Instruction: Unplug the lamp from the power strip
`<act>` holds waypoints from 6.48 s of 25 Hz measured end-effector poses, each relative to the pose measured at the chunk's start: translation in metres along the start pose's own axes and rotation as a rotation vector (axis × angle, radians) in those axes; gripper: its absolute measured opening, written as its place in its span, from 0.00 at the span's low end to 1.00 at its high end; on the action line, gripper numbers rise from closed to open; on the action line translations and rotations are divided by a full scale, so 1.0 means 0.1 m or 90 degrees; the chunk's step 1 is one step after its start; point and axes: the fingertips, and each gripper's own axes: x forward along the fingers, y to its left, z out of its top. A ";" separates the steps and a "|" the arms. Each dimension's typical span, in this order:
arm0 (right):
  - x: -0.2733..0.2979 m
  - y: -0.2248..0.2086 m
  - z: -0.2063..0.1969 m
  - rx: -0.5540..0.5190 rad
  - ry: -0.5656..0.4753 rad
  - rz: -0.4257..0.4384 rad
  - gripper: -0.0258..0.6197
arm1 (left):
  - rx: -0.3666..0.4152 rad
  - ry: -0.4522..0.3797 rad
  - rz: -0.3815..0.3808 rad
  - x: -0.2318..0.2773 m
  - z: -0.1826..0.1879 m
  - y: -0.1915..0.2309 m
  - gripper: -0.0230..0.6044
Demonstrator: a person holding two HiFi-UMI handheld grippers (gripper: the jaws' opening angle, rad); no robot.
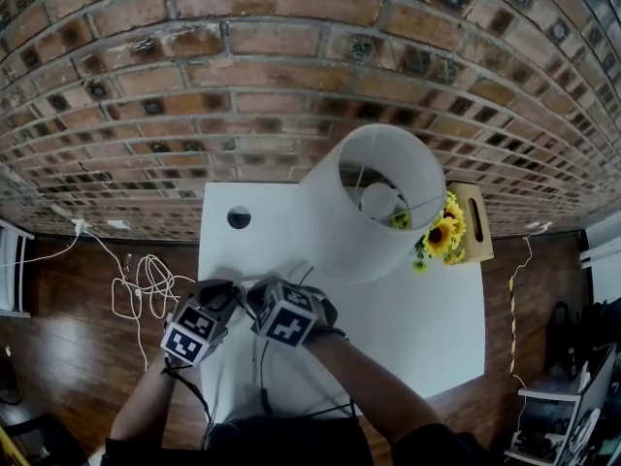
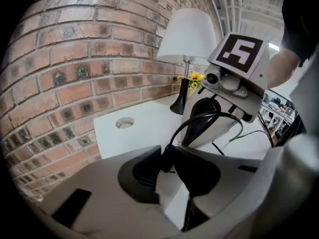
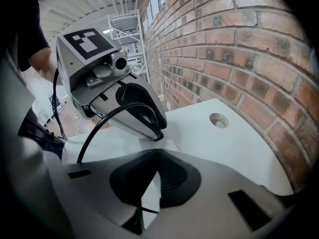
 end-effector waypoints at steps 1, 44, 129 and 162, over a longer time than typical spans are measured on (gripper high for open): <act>0.00 0.00 0.00 0.004 0.003 -0.002 0.04 | -0.004 -0.004 0.000 -0.01 0.00 0.00 0.21; 0.03 -0.01 0.04 0.065 0.016 0.015 0.04 | -0.031 0.004 -0.011 -0.04 0.04 0.03 0.19; -0.02 -0.09 -0.03 0.159 -0.005 0.011 0.04 | 0.061 -0.122 0.092 -0.44 0.84 0.32 0.18; 0.00 -0.05 0.05 0.146 -0.068 -0.010 0.04 | 0.121 -0.033 0.111 0.62 0.89 1.16 0.18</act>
